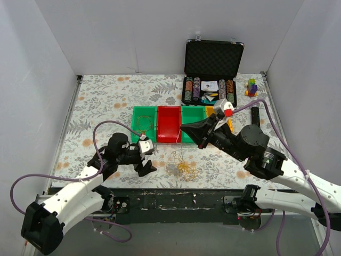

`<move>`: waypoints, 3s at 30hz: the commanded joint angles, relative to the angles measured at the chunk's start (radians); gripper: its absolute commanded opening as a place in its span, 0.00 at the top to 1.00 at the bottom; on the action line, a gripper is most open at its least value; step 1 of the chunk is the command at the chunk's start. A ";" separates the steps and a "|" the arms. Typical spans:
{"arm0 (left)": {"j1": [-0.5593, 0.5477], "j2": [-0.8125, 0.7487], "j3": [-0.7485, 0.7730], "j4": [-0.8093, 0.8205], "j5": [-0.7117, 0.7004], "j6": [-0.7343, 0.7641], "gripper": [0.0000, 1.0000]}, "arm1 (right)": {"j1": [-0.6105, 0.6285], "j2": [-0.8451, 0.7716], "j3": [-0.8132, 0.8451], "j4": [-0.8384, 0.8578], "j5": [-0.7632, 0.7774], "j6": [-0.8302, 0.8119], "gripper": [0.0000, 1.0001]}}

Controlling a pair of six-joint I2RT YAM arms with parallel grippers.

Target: Untangle the cables

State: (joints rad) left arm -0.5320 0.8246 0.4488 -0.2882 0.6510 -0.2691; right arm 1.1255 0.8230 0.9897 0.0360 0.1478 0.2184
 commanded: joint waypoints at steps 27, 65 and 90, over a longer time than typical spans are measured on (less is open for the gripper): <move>-0.077 0.257 -0.027 0.354 0.245 -0.007 0.19 | 0.002 0.004 -0.002 0.054 0.030 0.021 0.99; -0.266 0.331 -0.102 0.604 -0.039 -0.237 0.69 | 0.002 0.085 0.112 0.093 0.035 0.029 0.99; -0.255 0.192 -0.047 0.360 -0.220 -0.196 0.36 | 0.002 0.034 0.130 0.082 0.047 0.022 0.99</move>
State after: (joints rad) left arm -0.7910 1.0363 0.3717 0.0750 0.3916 -0.4606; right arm 1.1259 0.8654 1.0714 0.0601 0.1997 0.2363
